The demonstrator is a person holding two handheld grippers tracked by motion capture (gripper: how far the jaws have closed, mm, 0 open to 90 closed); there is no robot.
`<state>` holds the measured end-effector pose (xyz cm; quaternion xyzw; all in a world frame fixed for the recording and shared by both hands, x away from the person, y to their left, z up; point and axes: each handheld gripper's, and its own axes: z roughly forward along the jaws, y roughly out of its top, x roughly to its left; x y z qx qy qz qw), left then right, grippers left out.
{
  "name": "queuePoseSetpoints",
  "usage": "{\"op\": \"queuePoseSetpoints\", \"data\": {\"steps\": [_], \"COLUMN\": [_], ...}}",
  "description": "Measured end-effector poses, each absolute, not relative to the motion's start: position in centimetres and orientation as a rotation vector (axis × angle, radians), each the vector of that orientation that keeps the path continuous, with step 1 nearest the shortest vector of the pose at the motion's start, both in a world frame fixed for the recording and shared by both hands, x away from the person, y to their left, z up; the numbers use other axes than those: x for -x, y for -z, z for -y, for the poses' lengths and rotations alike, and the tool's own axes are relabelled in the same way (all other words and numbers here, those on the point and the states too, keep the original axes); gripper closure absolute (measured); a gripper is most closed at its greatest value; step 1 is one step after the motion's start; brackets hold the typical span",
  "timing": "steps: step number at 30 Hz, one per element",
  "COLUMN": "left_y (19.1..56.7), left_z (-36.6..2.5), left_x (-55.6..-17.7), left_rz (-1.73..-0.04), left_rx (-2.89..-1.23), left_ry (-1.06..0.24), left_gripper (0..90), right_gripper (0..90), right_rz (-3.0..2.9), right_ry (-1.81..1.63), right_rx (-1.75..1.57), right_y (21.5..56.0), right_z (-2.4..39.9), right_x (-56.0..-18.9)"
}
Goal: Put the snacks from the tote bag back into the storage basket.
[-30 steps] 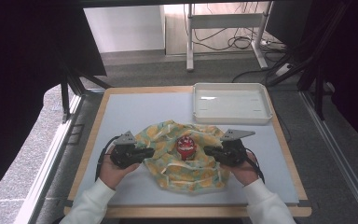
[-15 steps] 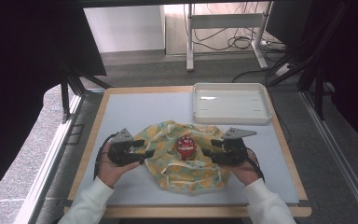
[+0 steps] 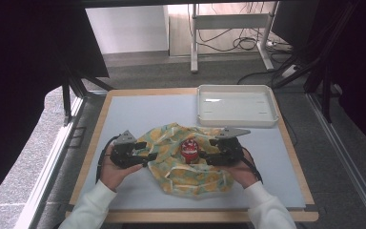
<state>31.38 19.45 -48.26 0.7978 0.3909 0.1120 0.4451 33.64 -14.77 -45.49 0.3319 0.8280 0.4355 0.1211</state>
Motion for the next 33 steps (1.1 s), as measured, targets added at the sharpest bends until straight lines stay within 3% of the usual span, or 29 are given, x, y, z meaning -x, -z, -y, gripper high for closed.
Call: {"op": "queuePoseSetpoints", "data": {"steps": [33], "left_y": [48.3], "left_z": [-19.1], "left_x": [-31.3], "left_rz": [-0.951], "left_rx": [-1.981], "left_ry": [-0.284], "left_gripper": [35.0], "right_gripper": [16.0], "right_rz": [-2.520], "right_ry": [-0.995], "right_rx": [-1.022], "right_y": [48.5], "right_z": [8.5], "right_x": [-35.8]}}
